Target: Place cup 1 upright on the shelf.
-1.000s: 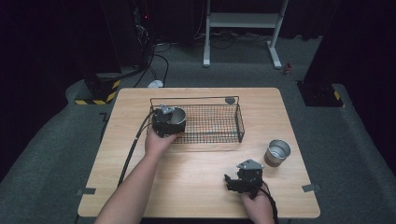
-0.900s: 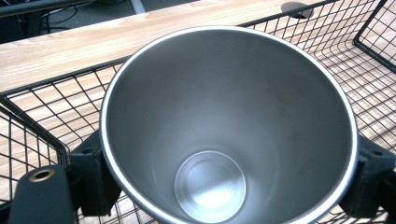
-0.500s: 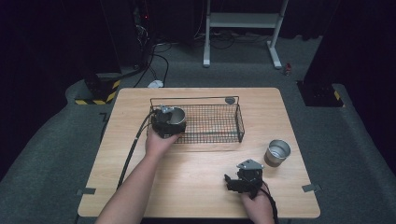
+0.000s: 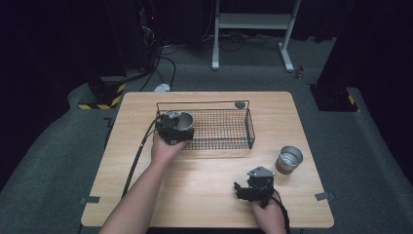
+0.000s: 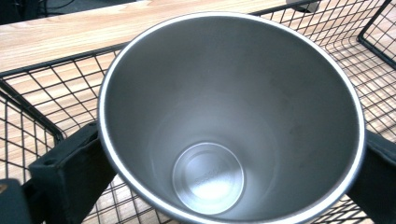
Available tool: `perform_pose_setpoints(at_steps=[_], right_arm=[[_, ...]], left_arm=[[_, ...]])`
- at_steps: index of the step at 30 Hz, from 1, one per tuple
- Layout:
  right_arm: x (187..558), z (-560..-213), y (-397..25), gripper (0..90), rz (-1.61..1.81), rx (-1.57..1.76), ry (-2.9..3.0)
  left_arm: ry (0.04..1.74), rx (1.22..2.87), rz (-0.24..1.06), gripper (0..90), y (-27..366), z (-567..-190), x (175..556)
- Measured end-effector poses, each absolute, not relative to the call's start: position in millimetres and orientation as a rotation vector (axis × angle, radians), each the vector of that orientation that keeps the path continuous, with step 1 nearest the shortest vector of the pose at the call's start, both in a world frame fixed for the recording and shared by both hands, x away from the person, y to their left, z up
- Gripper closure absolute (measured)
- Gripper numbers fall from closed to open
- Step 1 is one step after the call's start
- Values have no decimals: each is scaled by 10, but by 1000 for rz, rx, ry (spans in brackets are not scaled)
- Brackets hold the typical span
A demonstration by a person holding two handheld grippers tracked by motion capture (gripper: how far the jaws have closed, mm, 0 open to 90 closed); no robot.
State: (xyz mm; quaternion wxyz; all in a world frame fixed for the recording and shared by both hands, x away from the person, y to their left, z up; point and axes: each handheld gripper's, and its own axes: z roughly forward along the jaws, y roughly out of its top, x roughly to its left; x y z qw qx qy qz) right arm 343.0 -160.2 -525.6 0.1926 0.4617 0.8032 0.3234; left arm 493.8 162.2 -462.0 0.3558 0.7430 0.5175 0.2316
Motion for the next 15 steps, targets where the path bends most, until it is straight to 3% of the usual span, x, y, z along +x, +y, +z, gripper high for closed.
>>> perform_pose_setpoints(at_steps=[15], right_arm=[[3430,-5256,-1602,95,908,1296,2254]], left_arm=[[1326,1894,593,10,1675,-4552,4819]])
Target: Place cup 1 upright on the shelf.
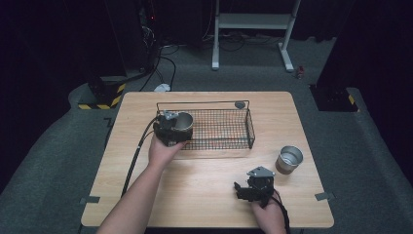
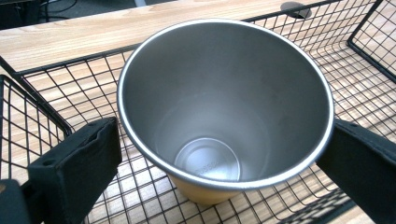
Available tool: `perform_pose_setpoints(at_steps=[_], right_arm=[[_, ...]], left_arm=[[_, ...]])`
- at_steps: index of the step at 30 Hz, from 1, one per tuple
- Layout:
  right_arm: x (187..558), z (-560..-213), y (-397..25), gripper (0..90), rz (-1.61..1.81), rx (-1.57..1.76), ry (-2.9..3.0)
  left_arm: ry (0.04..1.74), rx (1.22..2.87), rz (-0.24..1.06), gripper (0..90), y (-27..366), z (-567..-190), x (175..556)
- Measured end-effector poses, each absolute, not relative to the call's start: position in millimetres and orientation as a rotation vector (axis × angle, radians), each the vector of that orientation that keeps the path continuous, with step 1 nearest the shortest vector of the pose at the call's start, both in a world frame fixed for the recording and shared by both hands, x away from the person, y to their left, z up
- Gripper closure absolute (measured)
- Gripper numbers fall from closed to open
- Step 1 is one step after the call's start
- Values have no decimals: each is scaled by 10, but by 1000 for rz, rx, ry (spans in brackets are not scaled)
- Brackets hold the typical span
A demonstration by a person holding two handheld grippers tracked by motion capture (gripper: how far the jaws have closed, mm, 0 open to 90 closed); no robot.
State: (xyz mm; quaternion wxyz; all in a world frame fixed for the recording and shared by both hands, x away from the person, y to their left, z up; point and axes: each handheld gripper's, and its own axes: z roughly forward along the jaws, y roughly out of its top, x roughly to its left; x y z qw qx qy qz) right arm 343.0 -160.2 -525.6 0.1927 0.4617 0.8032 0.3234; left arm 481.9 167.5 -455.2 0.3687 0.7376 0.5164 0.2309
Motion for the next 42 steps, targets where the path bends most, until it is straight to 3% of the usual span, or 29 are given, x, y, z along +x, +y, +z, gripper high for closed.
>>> perform_pose_setpoints(at_steps=[42], right_arm=[[3430,-5256,-1602,95,908,1295,2254]], left_arm=[[1266,1837,571,63,2028,-4464,4263]])
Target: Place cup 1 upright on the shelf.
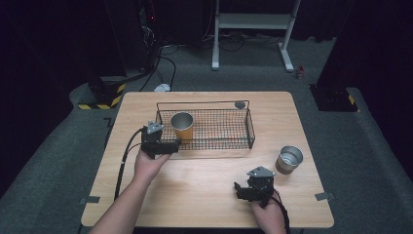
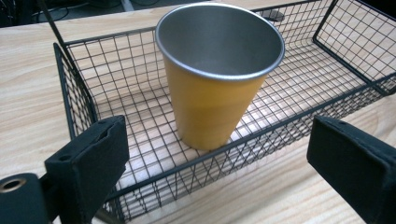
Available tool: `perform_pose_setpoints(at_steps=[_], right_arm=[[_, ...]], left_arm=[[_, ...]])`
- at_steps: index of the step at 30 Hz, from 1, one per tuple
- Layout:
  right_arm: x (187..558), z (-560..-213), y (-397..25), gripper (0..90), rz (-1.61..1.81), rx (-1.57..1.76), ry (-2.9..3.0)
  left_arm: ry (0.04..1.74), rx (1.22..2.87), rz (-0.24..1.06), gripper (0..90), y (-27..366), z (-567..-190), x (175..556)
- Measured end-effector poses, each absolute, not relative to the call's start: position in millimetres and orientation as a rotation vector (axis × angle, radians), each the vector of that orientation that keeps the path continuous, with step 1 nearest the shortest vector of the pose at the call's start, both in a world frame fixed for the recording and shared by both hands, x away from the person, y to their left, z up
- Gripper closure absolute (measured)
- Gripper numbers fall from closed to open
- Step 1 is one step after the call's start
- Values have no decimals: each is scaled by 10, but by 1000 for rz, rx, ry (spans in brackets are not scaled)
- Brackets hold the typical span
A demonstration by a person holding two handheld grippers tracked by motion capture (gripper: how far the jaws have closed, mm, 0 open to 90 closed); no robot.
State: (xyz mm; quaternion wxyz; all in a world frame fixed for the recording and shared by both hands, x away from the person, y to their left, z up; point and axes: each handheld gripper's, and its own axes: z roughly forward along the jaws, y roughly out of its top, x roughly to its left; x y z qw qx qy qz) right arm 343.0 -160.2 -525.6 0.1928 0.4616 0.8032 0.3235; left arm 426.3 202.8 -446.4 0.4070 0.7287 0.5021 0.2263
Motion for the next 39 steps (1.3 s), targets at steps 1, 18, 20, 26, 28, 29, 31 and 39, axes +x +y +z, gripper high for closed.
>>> perform_pose_setpoints(at_steps=[1,18,20,26,28,29,31,39], right_arm=[[3430,-5256,-1602,95,908,1296,2254],[3430,-5256,-1602,95,908,1296,2254],[3430,-5256,-1601,95,908,1296,2254],[3430,-5256,-1602,95,908,1296,2254],[3430,-5256,-1602,95,908,1296,2254],[3430,-5256,-1602,95,908,1296,2254],[3430,-5256,-1601,95,908,1297,2254],[3430,-5256,-1601,95,908,1297,2254]], left_arm=[[1262,1839,571,66,2042,-4466,4246],[1244,1802,538,99,2265,-4576,3922],[1241,1799,535,100,2290,-4593,3876],[1236,1802,523,107,2370,-4659,3748],[1235,1812,526,109,2400,-4697,3707],[1238,1812,524,112,2408,-4710,3691],[1237,1823,529,116,2429,-4748,3651],[1227,1872,491,117,2499,-4930,3443]])
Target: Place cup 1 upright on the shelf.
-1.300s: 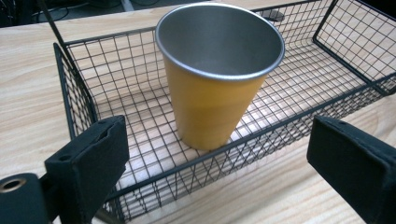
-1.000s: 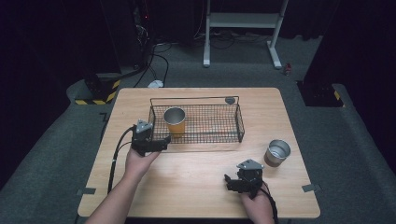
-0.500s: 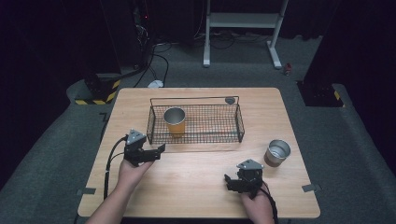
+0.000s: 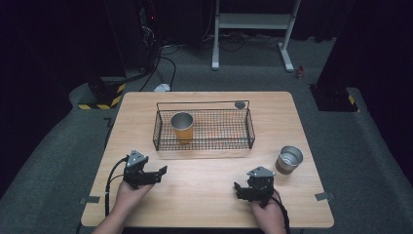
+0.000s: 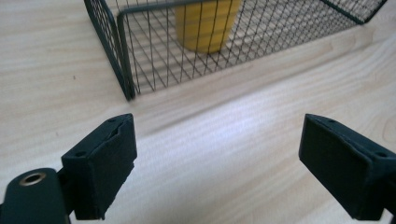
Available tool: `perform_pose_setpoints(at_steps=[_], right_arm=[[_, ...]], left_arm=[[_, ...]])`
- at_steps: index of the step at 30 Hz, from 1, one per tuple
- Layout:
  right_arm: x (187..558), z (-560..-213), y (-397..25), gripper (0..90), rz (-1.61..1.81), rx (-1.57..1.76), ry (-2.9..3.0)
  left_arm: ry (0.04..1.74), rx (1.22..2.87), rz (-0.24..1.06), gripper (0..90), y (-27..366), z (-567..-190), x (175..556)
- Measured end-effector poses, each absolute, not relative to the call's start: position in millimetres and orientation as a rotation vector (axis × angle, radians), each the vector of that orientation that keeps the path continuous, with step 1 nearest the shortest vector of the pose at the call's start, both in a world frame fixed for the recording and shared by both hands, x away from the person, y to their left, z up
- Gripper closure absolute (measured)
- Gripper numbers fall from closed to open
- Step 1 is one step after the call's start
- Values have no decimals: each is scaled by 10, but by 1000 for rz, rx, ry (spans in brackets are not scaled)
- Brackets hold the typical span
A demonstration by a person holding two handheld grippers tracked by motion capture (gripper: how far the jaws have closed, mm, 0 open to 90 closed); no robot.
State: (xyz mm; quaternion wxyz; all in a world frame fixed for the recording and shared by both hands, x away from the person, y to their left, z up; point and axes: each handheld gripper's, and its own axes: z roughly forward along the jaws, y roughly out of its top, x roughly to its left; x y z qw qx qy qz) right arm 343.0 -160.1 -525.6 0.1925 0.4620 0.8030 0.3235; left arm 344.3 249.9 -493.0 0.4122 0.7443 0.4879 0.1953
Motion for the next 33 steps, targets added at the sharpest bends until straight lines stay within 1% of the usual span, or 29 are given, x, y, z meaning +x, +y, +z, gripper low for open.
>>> perform_pose_setpoints(at_steps=[7,14,18,26,30,33], right_arm=[[3430,-5256,-1601,95,908,1296,2254],[3430,-5256,-1601,95,908,1297,2254],[3430,-5256,-1602,95,908,1297,2254],[3430,-5256,-1603,95,908,1295,2255],[3428,-5255,-1610,95,910,1287,2263],[3422,-5255,-1620,94,916,1276,2272]], left_arm=[[1223,1912,467,116,2531,-5028,3320],[1213,2009,469,122,2560,-5199,3208],[1213,2024,459,122,2549,-5232,3183],[1214,2047,484,116,2498,-5251,3138],[1235,2059,479,67,2481,-5271,3156],[1223,2080,497,61,2459,-5279,3149]])
